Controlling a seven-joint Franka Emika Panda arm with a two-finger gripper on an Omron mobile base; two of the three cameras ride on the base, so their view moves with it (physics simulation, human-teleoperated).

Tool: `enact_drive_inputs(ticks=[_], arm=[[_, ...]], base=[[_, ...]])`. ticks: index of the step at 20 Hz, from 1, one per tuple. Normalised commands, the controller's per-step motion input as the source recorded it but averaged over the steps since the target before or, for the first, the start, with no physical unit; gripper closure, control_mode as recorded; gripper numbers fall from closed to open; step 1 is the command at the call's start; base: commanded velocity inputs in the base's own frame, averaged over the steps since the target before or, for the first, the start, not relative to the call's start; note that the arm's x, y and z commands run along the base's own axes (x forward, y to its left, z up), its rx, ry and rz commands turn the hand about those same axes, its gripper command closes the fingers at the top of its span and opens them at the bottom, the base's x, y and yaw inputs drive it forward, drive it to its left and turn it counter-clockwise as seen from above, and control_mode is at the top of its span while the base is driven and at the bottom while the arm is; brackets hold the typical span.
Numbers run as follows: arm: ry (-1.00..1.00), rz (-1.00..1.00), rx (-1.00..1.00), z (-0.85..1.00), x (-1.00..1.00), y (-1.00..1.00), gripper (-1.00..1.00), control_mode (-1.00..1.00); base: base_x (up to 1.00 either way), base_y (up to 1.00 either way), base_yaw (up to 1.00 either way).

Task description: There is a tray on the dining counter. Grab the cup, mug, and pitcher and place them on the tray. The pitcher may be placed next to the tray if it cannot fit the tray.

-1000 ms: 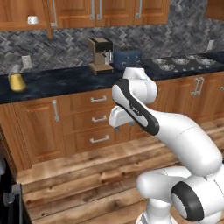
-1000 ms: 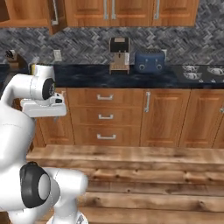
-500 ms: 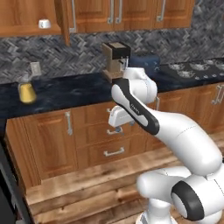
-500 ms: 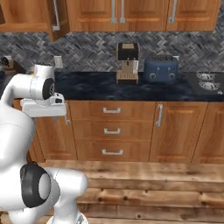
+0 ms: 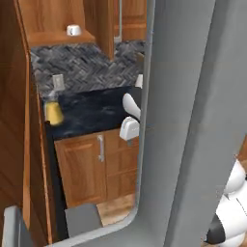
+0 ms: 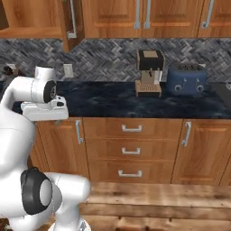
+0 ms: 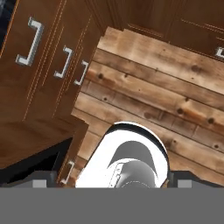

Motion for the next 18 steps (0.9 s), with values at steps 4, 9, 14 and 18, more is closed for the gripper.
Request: enact_drive_inputs(ticks=[4, 9, 14, 18], arm=[[0.00, 0.00, 0.00, 0.00, 0.00, 0.00, -1.00, 1.00], [0.00, 0.00, 0.00, 0.00, 0.00, 0.00, -1.00, 1.00], [0.00, 0.00, 0.00, 0.00, 0.00, 0.00, -1.00, 1.00], [0.00, 0.00, 0.00, 0.00, 0.00, 0.00, -1.00, 1.00]], base=[[0.65, 0.64, 0.00], [0.67, 0.60, 0.00], [0.70, 0.40, 0.00], [0.77, 0.31, 0.00]])
